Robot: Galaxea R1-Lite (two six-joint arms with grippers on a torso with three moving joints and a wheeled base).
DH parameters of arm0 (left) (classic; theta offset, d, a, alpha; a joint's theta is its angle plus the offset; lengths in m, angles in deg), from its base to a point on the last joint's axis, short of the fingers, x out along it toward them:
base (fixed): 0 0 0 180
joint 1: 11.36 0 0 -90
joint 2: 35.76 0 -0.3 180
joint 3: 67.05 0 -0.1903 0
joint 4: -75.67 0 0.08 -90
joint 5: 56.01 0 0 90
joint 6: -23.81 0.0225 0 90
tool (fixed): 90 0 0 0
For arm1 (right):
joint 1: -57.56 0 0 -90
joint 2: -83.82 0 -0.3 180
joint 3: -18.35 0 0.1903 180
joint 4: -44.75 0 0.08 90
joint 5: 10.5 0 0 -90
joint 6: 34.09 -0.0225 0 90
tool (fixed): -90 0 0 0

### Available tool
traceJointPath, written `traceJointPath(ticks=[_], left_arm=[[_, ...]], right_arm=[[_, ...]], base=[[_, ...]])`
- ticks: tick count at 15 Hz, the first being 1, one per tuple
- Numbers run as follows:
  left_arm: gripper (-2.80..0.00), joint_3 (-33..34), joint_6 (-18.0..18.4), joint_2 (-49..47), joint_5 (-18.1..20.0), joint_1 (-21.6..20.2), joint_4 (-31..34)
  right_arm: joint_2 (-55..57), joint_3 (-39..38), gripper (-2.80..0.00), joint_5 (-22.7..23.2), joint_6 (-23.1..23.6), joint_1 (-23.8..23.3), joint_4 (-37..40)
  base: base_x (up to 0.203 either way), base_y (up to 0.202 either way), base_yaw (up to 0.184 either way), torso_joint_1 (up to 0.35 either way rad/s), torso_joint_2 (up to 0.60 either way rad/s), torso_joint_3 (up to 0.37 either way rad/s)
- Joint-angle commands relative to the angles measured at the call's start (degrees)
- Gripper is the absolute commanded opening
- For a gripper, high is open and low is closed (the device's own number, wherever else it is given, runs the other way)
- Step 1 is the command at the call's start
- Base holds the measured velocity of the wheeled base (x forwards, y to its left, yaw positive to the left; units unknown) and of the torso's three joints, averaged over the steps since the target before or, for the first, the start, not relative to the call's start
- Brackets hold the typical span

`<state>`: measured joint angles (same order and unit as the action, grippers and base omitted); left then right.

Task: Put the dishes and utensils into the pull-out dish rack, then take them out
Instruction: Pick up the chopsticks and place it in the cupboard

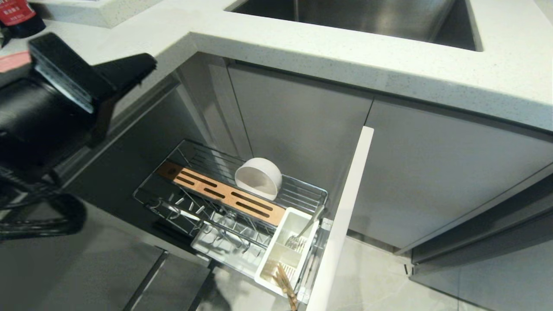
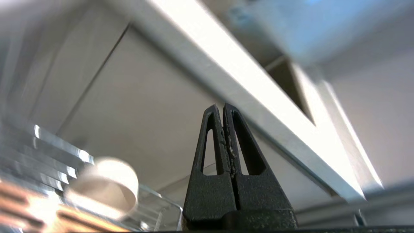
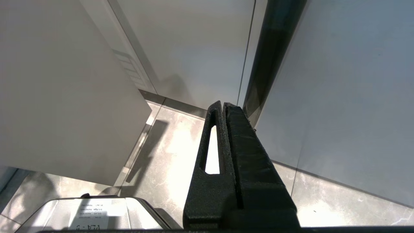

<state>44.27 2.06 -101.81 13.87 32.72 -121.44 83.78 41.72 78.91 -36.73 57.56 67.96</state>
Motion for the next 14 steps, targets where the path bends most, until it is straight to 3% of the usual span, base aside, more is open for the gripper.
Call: traceJointPath(ticks=[1,4,6,9,14], left_arm=[[-2.8,-0.08,2.57,6.4,3.7,-3.3,1.18],[-2.8,-0.9,6.77,14.88,15.74,-11.55,7.86],[-2.8,-3.72,7.96,19.72,21.47,-16.73,15.78],[-2.8,-8.08,9.98,25.41,24.7,-26.4,25.08],[-2.8,-9.14,17.52,38.0,33.63,-40.33,38.94]], right_arm=[[0.05,0.0,-2.8,0.04,0.0,0.0,-0.02],[0.05,0.0,-2.8,0.04,0.0,0.0,-0.02],[0.05,0.0,-2.8,-0.03,0.0,0.0,-0.02],[0.05,0.0,-2.8,-0.03,0.0,0.0,-0.02],[0.05,0.0,-2.8,-0.03,0.0,0.0,-0.02]], base=[[0.0,0.0,0.0,0.0,0.0,0.0],[0.0,0.0,0.0,0.0,0.0,0.0],[0.0,0.0,0.0,0.0,0.0,0.0],[0.0,0.0,0.0,0.0,0.0,0.0],[0.0,0.0,0.0,0.0,0.0,0.0]])
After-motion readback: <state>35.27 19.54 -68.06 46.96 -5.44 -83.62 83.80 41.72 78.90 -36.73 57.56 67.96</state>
